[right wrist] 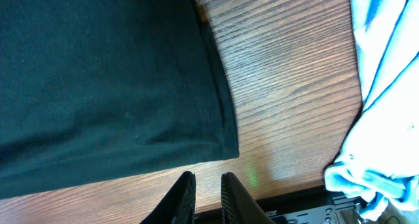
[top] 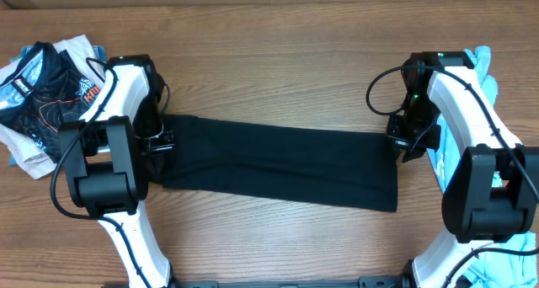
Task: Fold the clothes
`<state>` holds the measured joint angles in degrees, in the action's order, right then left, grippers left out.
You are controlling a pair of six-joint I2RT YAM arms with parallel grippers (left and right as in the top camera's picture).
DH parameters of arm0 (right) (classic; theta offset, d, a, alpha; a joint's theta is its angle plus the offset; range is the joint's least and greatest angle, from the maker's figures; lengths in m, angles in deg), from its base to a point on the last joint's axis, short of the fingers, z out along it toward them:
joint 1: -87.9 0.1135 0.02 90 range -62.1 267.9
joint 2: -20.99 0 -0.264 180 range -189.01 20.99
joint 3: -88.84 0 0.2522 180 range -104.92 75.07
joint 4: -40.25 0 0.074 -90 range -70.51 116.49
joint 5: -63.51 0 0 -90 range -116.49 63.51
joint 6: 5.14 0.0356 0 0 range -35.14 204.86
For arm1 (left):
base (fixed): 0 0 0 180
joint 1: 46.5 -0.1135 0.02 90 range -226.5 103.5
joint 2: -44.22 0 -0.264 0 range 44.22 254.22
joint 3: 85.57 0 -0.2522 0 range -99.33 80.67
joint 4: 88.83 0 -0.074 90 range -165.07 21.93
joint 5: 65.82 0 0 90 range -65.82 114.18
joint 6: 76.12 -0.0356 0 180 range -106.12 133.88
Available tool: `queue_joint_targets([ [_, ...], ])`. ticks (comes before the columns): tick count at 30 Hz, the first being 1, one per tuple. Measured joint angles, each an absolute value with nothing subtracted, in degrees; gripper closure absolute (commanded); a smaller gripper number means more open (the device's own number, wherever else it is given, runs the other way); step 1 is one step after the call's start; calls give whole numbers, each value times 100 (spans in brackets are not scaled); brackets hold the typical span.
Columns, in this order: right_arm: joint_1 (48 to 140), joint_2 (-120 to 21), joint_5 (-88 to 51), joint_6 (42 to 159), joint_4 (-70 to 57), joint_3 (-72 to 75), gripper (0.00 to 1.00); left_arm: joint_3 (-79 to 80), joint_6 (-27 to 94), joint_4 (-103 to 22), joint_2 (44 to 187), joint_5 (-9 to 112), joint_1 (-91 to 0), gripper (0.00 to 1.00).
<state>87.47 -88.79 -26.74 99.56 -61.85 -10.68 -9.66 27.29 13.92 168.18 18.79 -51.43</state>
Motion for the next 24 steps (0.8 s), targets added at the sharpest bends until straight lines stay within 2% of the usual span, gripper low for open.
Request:
queue_joint_targets([
  [2, 8745, -8879, -2674, 9958, -6200, -1068, 83, -828, 2738, 1247, 16818, 1879, -5143, 80],
  [6, 8745, -8879, -2674, 9956, -6202, -1066, 83, -695, 2759, 871, 16818, 1875, -5143, 74],
  [13, 8747, -8879, -2672, 9956, -6187, -1066, 81, -695, 2838, 476, 16818, 1831, -5143, 74],
  [17, 8745, -8879, -2654, 9973, -6065, -1066, 66, -835, 2862, 458, 16818, 1829, -5143, 73],
  [21, 8686, -8879, -2482, 9823, -5995, -1062, 63, -1318, 2877, 552, 16800, 1831, -5143, 72],
  [24, 8579, -8879, -2359, 9757, -5929, -1062, 62, -1600, 2880, 677, 16711, 1833, -5143, 67],
])
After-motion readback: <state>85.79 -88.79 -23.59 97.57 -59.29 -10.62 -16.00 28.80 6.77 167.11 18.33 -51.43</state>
